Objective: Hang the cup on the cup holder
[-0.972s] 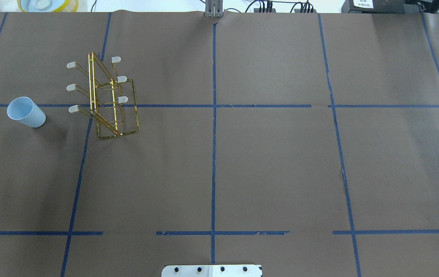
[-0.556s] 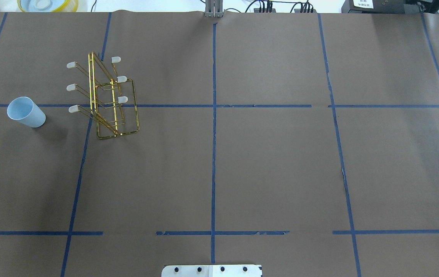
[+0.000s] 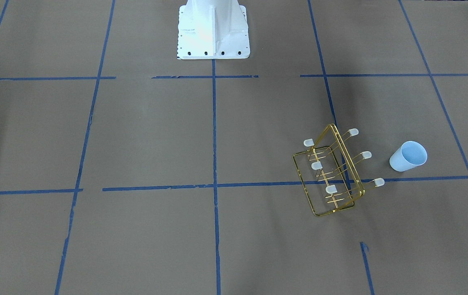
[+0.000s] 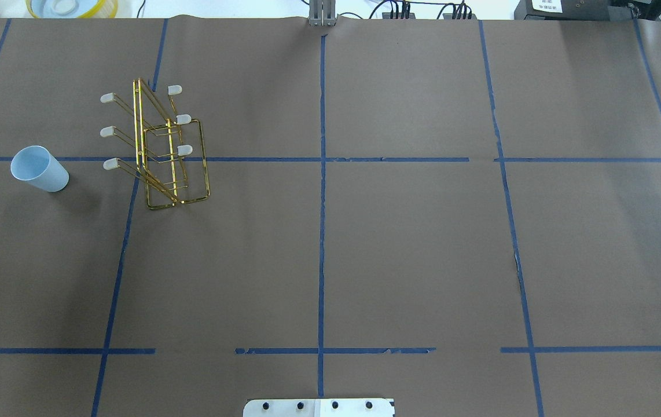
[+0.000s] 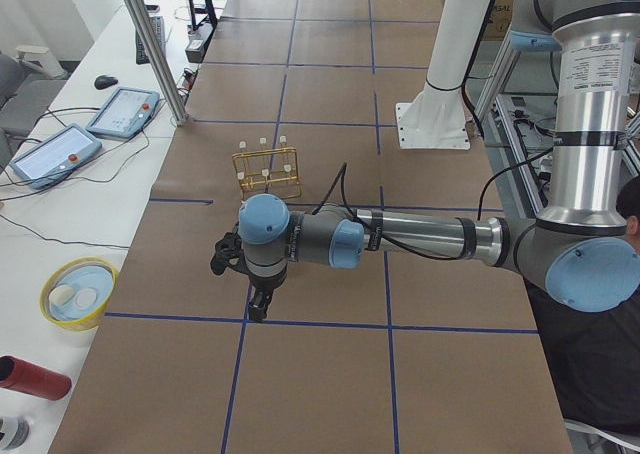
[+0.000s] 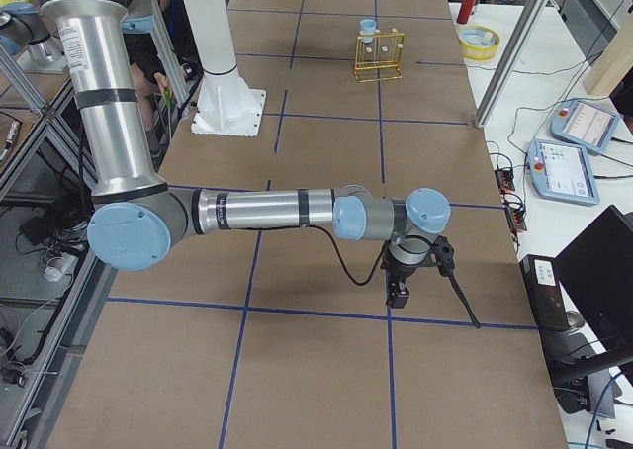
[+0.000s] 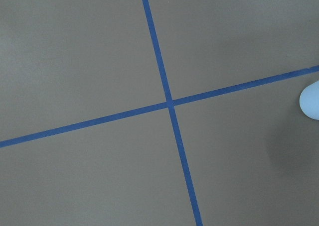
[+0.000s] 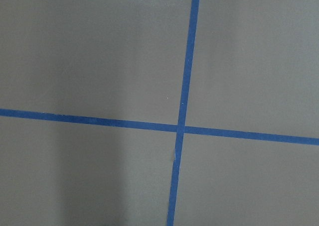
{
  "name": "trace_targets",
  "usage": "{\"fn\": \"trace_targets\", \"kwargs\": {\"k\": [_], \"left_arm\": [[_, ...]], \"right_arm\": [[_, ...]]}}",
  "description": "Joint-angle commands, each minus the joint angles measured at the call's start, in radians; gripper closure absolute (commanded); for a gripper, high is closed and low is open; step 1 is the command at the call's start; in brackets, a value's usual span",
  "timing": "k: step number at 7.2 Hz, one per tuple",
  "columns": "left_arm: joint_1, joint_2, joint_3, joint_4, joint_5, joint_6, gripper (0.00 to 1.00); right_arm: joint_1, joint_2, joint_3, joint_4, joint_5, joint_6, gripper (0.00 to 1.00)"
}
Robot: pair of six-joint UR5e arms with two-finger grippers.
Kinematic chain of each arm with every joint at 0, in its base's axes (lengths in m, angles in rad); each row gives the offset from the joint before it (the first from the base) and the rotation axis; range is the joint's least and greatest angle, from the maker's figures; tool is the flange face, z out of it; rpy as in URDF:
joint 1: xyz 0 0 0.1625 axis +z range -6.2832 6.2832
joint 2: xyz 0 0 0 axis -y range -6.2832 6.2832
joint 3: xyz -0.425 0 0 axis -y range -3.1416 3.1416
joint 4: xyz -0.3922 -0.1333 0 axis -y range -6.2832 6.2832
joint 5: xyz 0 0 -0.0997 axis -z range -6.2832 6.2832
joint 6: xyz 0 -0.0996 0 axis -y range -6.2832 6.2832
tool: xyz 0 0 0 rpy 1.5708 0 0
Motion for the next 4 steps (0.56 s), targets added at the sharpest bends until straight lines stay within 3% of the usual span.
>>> {"fn": "trace_targets", "kwargs": {"k": [1, 4], "left_arm": [[0.001, -0.019, -0.005, -0.011, -0.005, 0.0, 0.0], [0.004, -0.047, 0.012, -0.1, -0.024, -0.2, 0.0]], "right_arm": [[0.0, 0.0, 0.0, 0.0, 0.0, 0.0, 0.0], [0.0, 0.0, 0.0, 0.0, 0.0, 0.0, 0.0]]}}
